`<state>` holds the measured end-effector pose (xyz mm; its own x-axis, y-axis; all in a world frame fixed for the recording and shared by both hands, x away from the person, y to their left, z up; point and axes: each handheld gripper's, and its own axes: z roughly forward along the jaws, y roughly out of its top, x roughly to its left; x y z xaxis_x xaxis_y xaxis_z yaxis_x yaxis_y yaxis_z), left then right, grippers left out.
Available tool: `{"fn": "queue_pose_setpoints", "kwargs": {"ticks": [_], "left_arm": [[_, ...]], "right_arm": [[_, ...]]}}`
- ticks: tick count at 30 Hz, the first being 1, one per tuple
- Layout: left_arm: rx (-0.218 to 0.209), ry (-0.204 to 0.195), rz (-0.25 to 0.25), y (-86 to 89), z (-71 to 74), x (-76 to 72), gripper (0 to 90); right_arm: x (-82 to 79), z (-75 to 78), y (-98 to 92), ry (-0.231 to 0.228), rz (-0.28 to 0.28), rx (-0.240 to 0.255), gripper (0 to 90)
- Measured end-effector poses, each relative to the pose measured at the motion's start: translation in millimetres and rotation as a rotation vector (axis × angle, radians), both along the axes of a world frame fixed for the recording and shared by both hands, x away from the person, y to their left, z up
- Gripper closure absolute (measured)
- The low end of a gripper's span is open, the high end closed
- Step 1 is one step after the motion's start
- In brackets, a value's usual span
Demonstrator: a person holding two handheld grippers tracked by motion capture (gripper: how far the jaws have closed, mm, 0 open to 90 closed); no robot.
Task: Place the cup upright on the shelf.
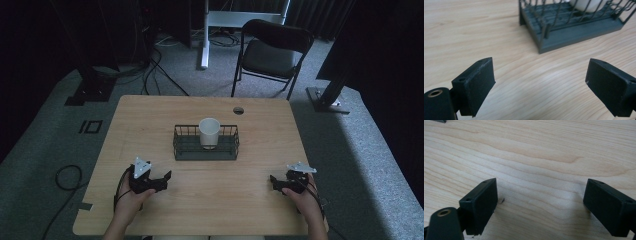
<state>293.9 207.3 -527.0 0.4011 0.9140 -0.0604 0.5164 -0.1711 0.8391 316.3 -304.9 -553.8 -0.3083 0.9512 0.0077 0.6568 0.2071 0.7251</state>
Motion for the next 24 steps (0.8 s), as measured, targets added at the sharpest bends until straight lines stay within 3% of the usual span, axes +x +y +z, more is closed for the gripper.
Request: {"fn": "queue_pose_setpoints", "kwargs": {"ticks": [3, 9, 19, 24], "left_arm": [[0.017, 0.007, 0.026, 4.3, -2.9, -1.3, 9.1], [0.072, 0.059, 0.081, 15.5, -10.5, -2.7, 9.1], [0.076, 0.106, 0.202, 45.1, -13.6, -6.1, 9.1], [0.078, 0.11, 0.275, 60.3, -13.1, -7.8, 9.1]], "right_arm": [[0.0, 0.0, 0.0, 0.0, 0.0, 0.0, 11.6], [0.0, 0.0, 0.0, 0.0, 0.0, 0.0, 11.6], [0.0, 0.0, 0.0, 0.0, 0.0, 0.0, 11.6], [0.0, 0.0, 0.0, 0.0, 0.0, 0.0, 11.6]]}}
